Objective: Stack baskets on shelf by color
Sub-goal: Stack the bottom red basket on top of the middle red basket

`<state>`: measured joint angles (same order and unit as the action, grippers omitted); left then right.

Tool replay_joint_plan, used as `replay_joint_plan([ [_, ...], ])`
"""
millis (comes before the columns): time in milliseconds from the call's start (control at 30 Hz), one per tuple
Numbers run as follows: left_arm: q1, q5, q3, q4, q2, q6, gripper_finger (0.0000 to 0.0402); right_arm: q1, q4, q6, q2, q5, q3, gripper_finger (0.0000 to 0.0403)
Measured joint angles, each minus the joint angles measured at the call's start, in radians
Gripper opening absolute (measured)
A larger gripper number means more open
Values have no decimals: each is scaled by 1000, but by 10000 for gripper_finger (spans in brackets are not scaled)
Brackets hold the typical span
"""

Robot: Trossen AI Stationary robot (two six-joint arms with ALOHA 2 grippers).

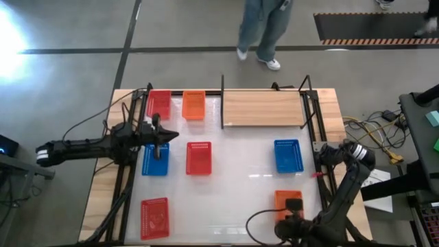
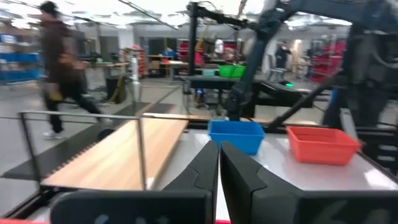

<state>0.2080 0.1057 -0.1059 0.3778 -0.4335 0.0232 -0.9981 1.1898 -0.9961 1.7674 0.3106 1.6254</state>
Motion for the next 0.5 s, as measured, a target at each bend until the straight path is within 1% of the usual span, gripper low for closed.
replay_joint_plan([
  [100, -46, 1, -55, -47, -51, -7, 0, 32, -166, 122, -81, 88, -123, 9],
  [167, -79, 1, -98, -91, -86, -11, 0, 61, -299, 211, -142, 136, -236, 8],
  [267, -131, -3, -165, -166, -149, -11, 0, 120, -532, 366, -235, 179, -419, 8],
  [400, -200, -32, -270, -295, -242, -11, 0, 216, -840, 598, -354, 190, -638, 8],
  [500, -249, -63, -360, -410, -311, -2, 0, 285, -1062, 787, -436, 191, -774, 8],
])
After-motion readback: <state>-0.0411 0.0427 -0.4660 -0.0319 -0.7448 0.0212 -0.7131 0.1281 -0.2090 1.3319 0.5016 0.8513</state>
